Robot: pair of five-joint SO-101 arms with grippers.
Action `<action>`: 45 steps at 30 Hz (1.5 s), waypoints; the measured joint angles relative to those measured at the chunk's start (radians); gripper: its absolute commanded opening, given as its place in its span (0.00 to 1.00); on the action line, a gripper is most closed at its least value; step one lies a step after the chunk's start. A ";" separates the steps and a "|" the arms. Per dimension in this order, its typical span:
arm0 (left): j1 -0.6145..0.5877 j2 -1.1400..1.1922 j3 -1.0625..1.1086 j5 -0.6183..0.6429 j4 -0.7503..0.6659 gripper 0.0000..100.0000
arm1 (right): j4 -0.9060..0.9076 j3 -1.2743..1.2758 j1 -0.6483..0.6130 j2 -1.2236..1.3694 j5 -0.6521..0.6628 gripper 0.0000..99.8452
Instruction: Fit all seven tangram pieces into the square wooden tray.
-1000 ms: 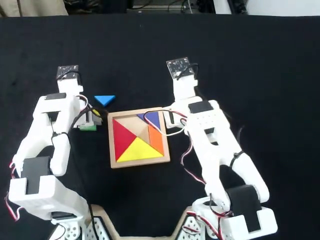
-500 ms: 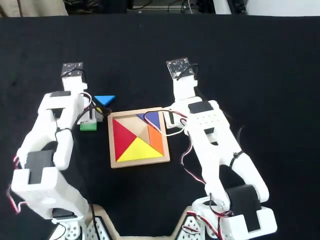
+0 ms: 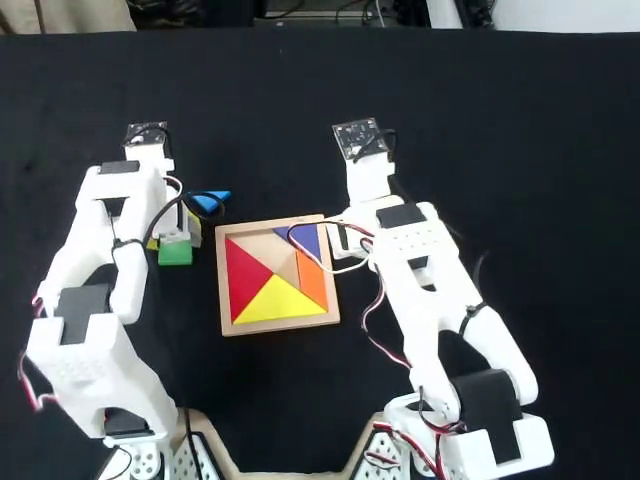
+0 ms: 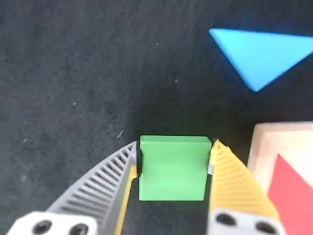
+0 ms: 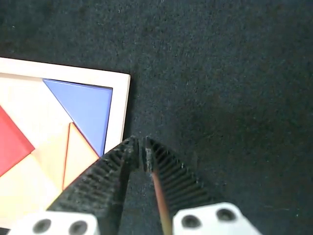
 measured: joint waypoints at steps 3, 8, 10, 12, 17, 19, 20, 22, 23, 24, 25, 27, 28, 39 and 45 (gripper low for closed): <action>0.018 -0.101 0.000 -0.003 0.035 0.22 | -0.026 0.000 0.005 0.000 0.000 0.03; 0.187 -0.270 0.075 -0.106 0.058 0.22 | -0.078 0.000 0.083 0.000 0.000 0.03; 0.279 -0.285 0.117 -0.132 0.044 0.22 | -0.089 0.000 0.100 0.000 0.000 0.03; 0.367 -0.287 0.143 -0.144 0.008 0.23 | -0.094 0.000 0.109 0.000 0.000 0.03; 0.482 -0.281 0.172 -0.170 -0.130 0.23 | -0.095 0.000 0.110 0.000 0.000 0.03; 0.493 -0.250 0.172 -0.219 -0.173 0.23 | -0.095 0.003 0.110 0.000 0.000 0.03; 0.493 -0.227 0.172 -0.244 -0.186 0.23 | -0.098 0.009 0.110 0.000 0.000 0.03; 0.493 -0.181 0.169 -0.281 -0.198 0.23 | -0.117 0.025 0.110 0.000 0.000 0.03; 0.491 -0.160 0.163 -0.293 -0.199 0.23 | -0.129 0.031 0.110 0.000 0.000 0.03; 0.491 -0.144 0.153 -0.304 -0.199 0.23 | -0.141 0.037 0.110 0.000 0.000 0.03; 0.491 -0.130 0.138 -0.310 -0.192 0.23 | -0.149 0.040 0.110 0.000 0.000 0.03; 0.489 -0.106 0.104 -0.316 -0.167 0.23 | -0.157 0.040 0.110 0.000 0.000 0.03; 0.489 -0.097 0.089 -0.316 -0.155 0.23 | -0.157 0.040 0.110 0.000 0.000 0.03; 0.483 -0.086 0.066 -0.319 -0.137 0.29 | -0.157 0.040 0.110 0.000 0.000 0.03; 0.483 -0.086 0.066 -0.319 -0.137 0.29 | -0.157 0.040 0.110 0.000 0.023 0.03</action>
